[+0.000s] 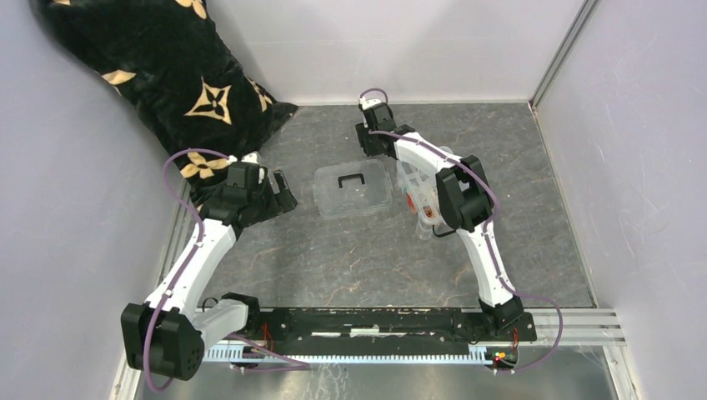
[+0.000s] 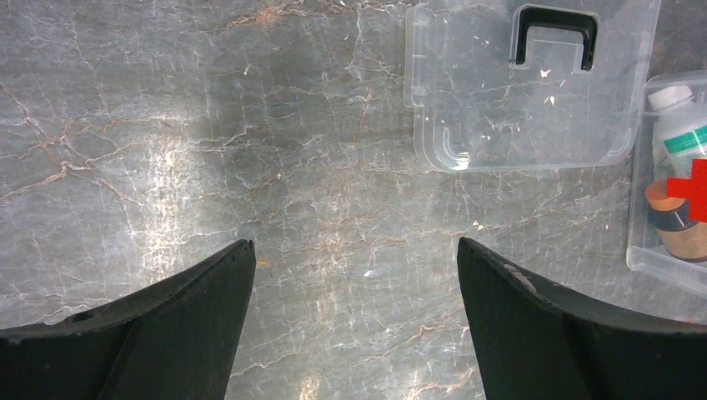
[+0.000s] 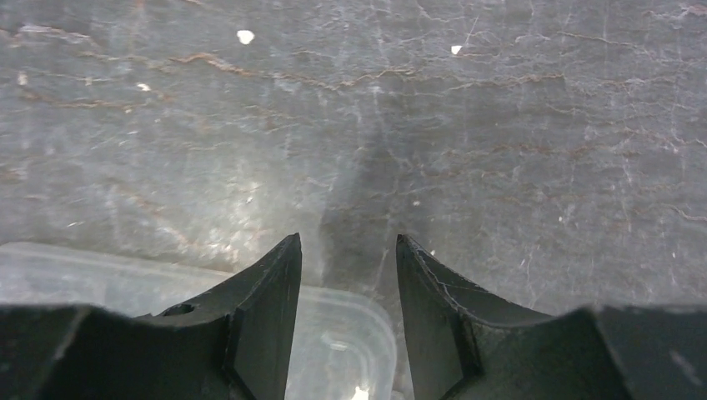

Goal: Organize the medicine kit
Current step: Adjust the lid at the center of the board.

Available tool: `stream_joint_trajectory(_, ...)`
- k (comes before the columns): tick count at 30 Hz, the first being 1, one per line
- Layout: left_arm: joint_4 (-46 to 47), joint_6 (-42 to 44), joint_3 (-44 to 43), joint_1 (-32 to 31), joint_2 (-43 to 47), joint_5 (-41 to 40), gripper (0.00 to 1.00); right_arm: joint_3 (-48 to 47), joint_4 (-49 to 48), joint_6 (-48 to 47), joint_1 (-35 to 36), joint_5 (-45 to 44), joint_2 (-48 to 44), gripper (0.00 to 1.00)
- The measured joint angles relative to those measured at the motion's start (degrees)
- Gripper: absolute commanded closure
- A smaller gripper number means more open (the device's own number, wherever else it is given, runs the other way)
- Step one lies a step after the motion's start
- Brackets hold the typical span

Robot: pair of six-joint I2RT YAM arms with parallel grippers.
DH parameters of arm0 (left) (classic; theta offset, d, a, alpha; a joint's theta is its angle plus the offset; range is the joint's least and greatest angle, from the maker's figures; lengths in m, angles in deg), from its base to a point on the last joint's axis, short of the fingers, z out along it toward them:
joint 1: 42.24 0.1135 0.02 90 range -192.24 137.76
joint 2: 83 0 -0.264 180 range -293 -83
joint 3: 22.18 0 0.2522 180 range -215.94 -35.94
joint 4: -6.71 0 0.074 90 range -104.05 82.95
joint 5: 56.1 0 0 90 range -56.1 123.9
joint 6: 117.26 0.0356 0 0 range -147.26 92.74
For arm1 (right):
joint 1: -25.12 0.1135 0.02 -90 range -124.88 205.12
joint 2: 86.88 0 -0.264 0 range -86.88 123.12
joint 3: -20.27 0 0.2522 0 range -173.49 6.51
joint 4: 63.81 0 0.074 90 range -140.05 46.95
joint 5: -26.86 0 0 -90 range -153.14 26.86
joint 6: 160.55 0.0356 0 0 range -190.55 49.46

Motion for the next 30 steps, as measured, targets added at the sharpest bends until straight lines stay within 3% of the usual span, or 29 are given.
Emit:
stream_joint_trajectory(18, -0.11, 0.00, 0.02, 0.00, 0.44, 0.74, 0.03, -4.20, 8.63, -8.00, -0.52, 5.40, 3.96, 0.65)
stream_joint_trajectory(26, 1.27, -0.26, 2.21, -0.02, 0.42, 2.86, 0.03, 0.72, 11.08, -9.46, 3.28, 5.42, 0.33, 0.71)
stream_joint_trajectory(30, 2.12, -1.55, 4.39, -0.07, 0.33, 4.07, 0.03, 8.15, 11.37, -9.42, 5.66, 6.14, -4.35, 0.72)
